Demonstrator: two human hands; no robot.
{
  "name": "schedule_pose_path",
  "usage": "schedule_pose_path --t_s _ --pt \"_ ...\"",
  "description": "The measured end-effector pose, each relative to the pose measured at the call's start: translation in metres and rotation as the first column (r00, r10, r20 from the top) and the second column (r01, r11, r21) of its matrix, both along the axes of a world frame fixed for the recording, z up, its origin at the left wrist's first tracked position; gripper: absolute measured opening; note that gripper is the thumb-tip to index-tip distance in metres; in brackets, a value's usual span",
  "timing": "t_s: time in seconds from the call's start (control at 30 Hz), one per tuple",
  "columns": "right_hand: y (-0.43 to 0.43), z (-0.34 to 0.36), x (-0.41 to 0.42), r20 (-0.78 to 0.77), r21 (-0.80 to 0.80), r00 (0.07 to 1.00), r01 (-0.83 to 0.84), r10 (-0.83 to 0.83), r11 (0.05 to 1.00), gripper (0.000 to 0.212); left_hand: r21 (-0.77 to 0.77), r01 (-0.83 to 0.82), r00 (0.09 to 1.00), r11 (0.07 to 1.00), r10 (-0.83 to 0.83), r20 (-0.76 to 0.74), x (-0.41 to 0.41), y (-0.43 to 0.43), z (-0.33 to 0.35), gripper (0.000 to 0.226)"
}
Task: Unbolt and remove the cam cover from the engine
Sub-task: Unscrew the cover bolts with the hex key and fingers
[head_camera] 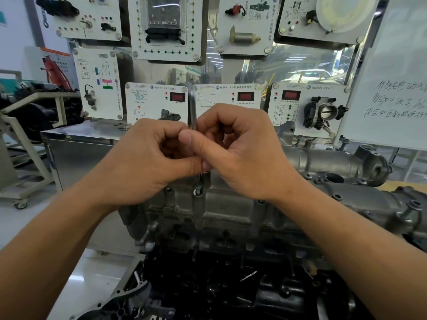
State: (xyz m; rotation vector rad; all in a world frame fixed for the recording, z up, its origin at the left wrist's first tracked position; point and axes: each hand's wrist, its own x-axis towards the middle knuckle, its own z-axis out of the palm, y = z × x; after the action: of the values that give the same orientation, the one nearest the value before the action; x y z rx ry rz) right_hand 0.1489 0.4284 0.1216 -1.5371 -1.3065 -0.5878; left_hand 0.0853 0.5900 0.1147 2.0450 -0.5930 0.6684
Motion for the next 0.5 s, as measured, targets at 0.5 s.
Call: schedule_pose_path --t_s 0.5 --pt "-0.0015 0.0012 -0.0004 -0.064 -0.090 0.995 -0.085 0.080 0.992 0.015 0.003 0.052 0.998 0.999 -0.052 -0.046 -0.0064 0.0034 0.0018 0.021"
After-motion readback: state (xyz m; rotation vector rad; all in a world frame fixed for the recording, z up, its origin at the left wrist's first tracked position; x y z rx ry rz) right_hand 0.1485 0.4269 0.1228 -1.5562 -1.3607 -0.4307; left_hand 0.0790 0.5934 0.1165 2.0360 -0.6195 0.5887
